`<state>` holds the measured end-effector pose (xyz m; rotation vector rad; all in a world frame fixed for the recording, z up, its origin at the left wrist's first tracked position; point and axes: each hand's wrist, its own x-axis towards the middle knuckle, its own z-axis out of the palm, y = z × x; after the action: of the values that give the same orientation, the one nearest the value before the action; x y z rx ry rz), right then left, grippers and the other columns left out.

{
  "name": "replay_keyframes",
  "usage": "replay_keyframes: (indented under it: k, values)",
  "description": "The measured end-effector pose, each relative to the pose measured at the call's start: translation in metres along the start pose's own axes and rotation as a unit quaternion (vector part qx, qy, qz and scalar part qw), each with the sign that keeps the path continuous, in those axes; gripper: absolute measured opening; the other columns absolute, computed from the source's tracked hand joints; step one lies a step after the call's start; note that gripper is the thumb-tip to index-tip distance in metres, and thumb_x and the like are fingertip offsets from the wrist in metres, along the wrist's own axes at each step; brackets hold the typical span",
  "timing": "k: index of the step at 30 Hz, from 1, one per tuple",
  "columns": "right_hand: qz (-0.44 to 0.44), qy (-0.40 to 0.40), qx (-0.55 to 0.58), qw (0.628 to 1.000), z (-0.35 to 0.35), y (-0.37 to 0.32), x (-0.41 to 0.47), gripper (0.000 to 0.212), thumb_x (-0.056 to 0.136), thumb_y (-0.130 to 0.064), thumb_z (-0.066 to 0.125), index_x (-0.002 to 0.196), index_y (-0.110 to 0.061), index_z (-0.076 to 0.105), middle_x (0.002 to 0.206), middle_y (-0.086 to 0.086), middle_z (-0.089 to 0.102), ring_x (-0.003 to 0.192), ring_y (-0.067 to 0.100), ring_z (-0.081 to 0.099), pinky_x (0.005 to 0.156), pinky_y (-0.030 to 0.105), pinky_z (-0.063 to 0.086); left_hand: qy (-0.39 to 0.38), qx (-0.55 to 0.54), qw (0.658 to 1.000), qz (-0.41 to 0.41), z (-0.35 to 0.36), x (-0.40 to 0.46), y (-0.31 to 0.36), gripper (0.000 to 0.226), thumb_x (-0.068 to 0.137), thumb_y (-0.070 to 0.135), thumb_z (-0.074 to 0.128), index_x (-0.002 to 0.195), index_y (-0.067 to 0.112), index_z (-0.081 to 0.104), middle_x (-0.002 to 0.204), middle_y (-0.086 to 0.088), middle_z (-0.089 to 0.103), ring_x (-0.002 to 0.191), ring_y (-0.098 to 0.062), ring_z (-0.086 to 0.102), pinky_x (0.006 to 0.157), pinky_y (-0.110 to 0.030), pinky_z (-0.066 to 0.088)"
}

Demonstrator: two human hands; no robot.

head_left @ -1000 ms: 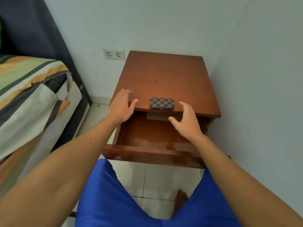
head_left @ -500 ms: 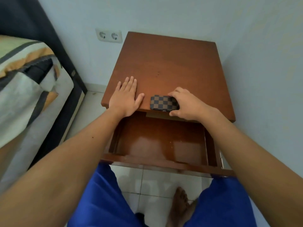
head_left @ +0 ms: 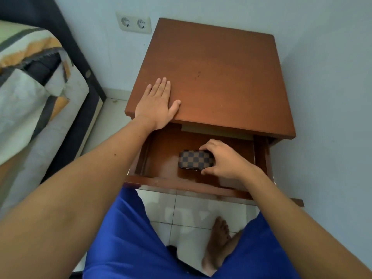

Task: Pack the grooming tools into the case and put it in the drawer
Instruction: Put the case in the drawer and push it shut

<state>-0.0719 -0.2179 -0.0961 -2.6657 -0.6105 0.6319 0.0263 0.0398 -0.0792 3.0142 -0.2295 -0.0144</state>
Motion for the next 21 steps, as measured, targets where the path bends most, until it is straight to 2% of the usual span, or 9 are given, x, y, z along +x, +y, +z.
replay_keyframes:
  k: [4, 9, 12, 16, 18, 21]
  values:
    - [0.030, -0.040, -0.026, 0.998, 0.024, 0.011, 0.021, 0.081, 0.073, -0.042, 0.091, 0.140, -0.015, 0.054, 0.135, 0.004, 0.053, 0.128, 0.026, 0.050, 0.108, 0.039, 0.046, 0.003, -0.001, 1.000, -0.002, 0.000, -0.001, 0.001, 0.080, 0.104, 0.064, 0.009, 0.166, 0.013, 0.008, 0.174, -0.006, 0.006, 0.161, -0.020, 0.002, 0.131, -0.041, 0.003]
    - [0.044, -0.046, -0.052, 0.997, 0.037, 0.015, 0.027, 0.087, 0.070, -0.041, 0.093, 0.142, -0.018, 0.050, 0.139, 0.006, 0.044, 0.130, 0.026, 0.041, 0.110, 0.044, 0.045, 0.003, 0.004, 1.000, -0.001, -0.001, -0.002, 0.001, 0.080, 0.103, 0.064, 0.009, 0.166, 0.013, 0.009, 0.174, -0.006, 0.007, 0.161, -0.020, 0.002, 0.131, -0.042, 0.004]
    - [0.053, -0.043, -0.020, 0.997, 0.034, 0.019, 0.023, 0.091, 0.070, -0.043, 0.093, 0.146, -0.023, 0.048, 0.142, 0.004, 0.043, 0.134, 0.025, 0.037, 0.113, 0.045, 0.043, 0.004, 0.005, 1.000, -0.001, -0.001, -0.002, 0.001, 0.080, 0.103, 0.064, 0.009, 0.166, 0.013, 0.009, 0.174, -0.006, 0.007, 0.161, -0.020, 0.002, 0.131, -0.042, 0.003]
    - [0.057, 0.015, 0.060, 0.996, 0.017, 0.015, 0.003, 0.081, 0.079, -0.051, 0.085, 0.147, -0.029, 0.049, 0.148, -0.002, 0.044, 0.141, 0.020, 0.038, 0.117, 0.045, 0.041, 0.002, 0.004, 1.000, -0.002, -0.003, -0.003, 0.002, 0.081, 0.103, 0.065, 0.007, 0.166, 0.014, 0.008, 0.174, -0.005, 0.006, 0.161, -0.020, 0.002, 0.131, -0.042, 0.003]
    - [0.041, 0.060, 0.108, 0.991, 0.006, 0.002, -0.018, 0.077, 0.084, -0.059, 0.077, 0.149, -0.031, 0.048, 0.149, -0.009, 0.043, 0.141, 0.012, 0.041, 0.115, 0.038, 0.042, 0.002, 0.002, 1.000, -0.004, -0.004, -0.004, 0.002, 0.081, 0.103, 0.064, 0.007, 0.166, 0.014, 0.008, 0.174, -0.005, 0.006, 0.161, -0.020, 0.002, 0.131, -0.042, 0.003]
    - [0.001, 0.095, 0.136, 0.986, 0.000, -0.022, -0.058, 0.093, 0.079, -0.078, 0.067, 0.155, -0.033, 0.037, 0.154, -0.015, 0.035, 0.142, 0.005, 0.037, 0.112, 0.030, 0.039, 0.001, 0.001, 1.000, -0.005, -0.005, -0.004, 0.003, 0.081, 0.103, 0.064, 0.007, 0.166, 0.014, 0.008, 0.174, -0.005, 0.006, 0.161, -0.021, 0.002, 0.131, -0.042, 0.003]
